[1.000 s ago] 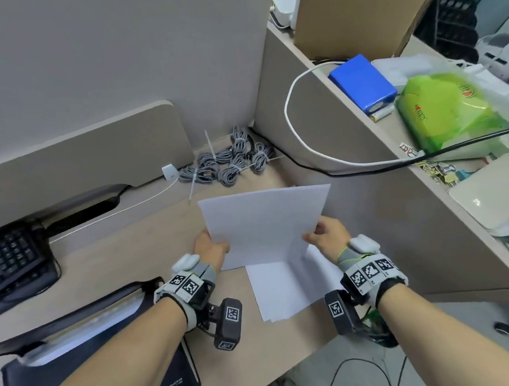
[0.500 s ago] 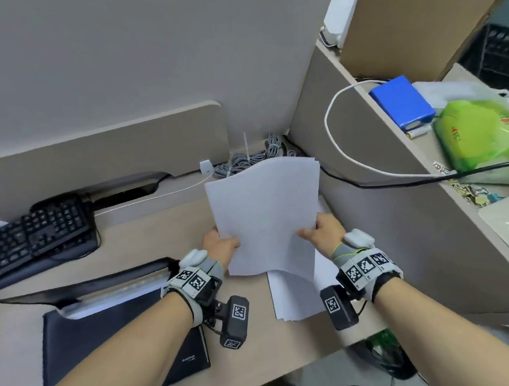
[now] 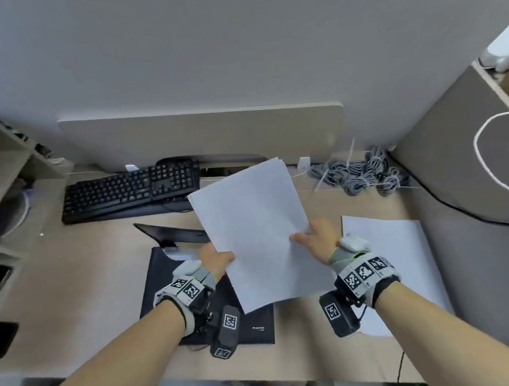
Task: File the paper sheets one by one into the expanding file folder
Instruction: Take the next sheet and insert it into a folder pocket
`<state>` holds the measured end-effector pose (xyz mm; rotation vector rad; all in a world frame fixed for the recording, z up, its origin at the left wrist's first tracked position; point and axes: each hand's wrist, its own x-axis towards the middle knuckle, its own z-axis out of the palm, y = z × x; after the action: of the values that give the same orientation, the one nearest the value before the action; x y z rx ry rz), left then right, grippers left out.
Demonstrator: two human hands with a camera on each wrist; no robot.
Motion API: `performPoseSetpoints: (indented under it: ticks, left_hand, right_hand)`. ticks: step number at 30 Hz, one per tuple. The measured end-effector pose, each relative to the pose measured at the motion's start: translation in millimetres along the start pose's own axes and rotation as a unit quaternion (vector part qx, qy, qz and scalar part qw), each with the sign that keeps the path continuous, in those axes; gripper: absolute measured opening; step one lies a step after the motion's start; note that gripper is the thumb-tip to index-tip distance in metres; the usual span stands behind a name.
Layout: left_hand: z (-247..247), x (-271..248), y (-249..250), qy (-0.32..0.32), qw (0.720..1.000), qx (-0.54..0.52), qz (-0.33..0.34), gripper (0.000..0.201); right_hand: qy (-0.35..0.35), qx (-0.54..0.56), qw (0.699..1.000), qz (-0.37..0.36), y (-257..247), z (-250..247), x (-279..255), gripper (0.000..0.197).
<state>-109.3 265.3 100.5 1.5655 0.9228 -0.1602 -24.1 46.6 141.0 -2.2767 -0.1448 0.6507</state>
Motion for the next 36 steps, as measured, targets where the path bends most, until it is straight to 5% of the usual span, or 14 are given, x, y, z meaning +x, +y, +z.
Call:
performPoseSetpoints:
  ticks: [3, 8, 12, 18, 22, 33, 36]
  left_hand:
    - [-28.7, 23.2, -17.0, -0.033, 0.995, 0.098, 0.001, 0.016]
    - [-85.5, 55.6, -33.4, -0.075, 0.921, 0.374, 0.078, 0.021]
    - [-119.5, 86.4, -52.7, -0.102, 0.876, 0.458, 0.109, 0.037]
    - [-134.3, 122.0, -62.5, -0.196, 0.754, 0.611, 0.140, 0.052]
    - [-132.0, 127.5, -69.5, -0.152, 0.693, 0.677, 0.197, 0.051]
    - [-131.4, 106.1, -34.8, -0.133, 0.681, 0.685, 0.223, 0.043]
    - [-131.6, 93.9, -14.7, -0.095, 0.652, 0.706, 0.261, 0.037]
  right_hand:
    - [-0.006, -0.063, 0.996, -0.063, -28.6, 25.7, 6.6, 0.017]
    - [0.008, -0.144, 0.979, -0.143, -73.3, 69.1, 24.0, 0.024]
    - [0.002, -0.178, 0.978, -0.109, -95.1, 97.9, 41.2, 0.016]
    - [0.005, -0.211, 0.977, -0.034, -101.4, 114.6, 56.0, 0.018]
    - [-0.008, -0.242, 0.970, -0.007, -102.2, 117.8, 63.6, 0.022]
    - [0.003, -0.251, 0.967, -0.028, -138.9, 70.7, 67.3, 0.024]
    - [0.019, -0.271, 0.961, -0.048, -155.5, 46.4, 61.3, 0.022]
